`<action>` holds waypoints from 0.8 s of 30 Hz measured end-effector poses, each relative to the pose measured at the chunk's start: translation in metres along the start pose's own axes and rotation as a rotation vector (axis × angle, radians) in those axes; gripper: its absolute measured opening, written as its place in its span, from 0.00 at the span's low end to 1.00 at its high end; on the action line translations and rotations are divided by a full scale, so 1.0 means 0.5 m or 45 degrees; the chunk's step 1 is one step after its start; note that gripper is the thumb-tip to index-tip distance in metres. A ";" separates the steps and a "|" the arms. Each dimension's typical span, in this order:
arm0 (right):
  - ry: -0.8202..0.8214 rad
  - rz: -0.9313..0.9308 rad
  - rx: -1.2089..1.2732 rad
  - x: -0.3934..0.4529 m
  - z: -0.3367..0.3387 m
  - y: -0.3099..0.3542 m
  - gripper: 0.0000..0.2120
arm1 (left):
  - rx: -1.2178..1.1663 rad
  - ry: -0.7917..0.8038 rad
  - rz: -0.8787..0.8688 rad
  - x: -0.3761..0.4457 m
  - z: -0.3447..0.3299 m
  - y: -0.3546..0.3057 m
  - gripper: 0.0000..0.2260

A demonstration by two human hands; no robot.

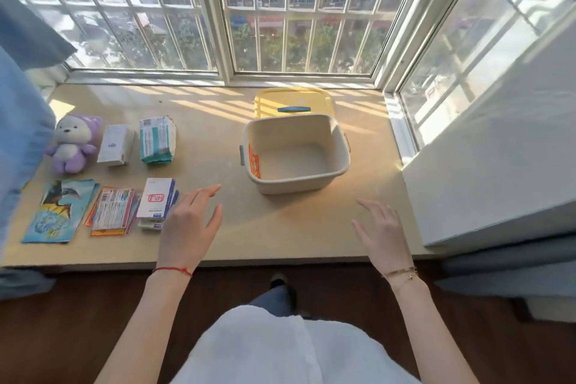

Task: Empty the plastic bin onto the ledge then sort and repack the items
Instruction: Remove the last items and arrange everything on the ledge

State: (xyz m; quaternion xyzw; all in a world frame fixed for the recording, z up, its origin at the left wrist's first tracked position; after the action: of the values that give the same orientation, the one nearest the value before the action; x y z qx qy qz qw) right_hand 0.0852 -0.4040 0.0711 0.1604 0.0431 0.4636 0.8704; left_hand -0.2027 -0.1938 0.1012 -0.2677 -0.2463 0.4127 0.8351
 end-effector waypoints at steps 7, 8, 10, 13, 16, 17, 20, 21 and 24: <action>0.042 0.084 0.068 0.148 -0.037 0.024 0.20 | 0.036 -0.013 0.117 0.083 -0.038 0.018 0.17; 0.047 0.098 0.082 0.171 -0.046 0.032 0.20 | 0.036 -0.009 0.128 0.098 -0.043 0.022 0.17; 0.074 0.121 0.115 0.217 -0.069 0.050 0.20 | 0.028 -0.008 0.158 0.129 -0.055 0.035 0.17; 0.126 0.164 0.145 0.284 -0.108 0.077 0.19 | 0.025 0.009 0.163 0.174 -0.077 0.059 0.18; 0.169 0.172 0.146 0.341 -0.138 0.088 0.19 | 0.024 0.018 0.206 0.226 -0.107 0.085 0.17; 0.173 0.166 0.150 0.357 -0.144 0.088 0.19 | 0.029 0.021 0.212 0.243 -0.121 0.092 0.17; 0.172 0.147 0.153 0.401 -0.163 0.072 0.18 | 0.026 0.037 0.260 0.297 -0.176 0.113 0.18; 0.174 0.147 0.150 0.414 -0.171 0.065 0.18 | 0.030 0.040 0.281 0.314 -0.198 0.121 0.18; 0.189 0.137 0.145 0.450 -0.201 0.041 0.18 | 0.080 0.047 0.310 0.364 -0.273 0.145 0.18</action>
State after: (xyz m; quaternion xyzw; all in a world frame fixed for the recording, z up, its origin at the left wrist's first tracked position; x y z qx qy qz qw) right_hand 0.1741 -0.1845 -0.0005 0.1771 0.1249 0.5172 0.8280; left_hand -0.0589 -0.0404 -0.0114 -0.2769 -0.1836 0.5135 0.7911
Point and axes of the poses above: each hand's wrist, its own x-axis towards the middle knuckle, its own z-axis out of the back of the hand, y = z × x, the point moved 4 cm from there along x, towards the middle knuckle, and after that the axes turned 10 degrees about -x, right-handed, at the moved point
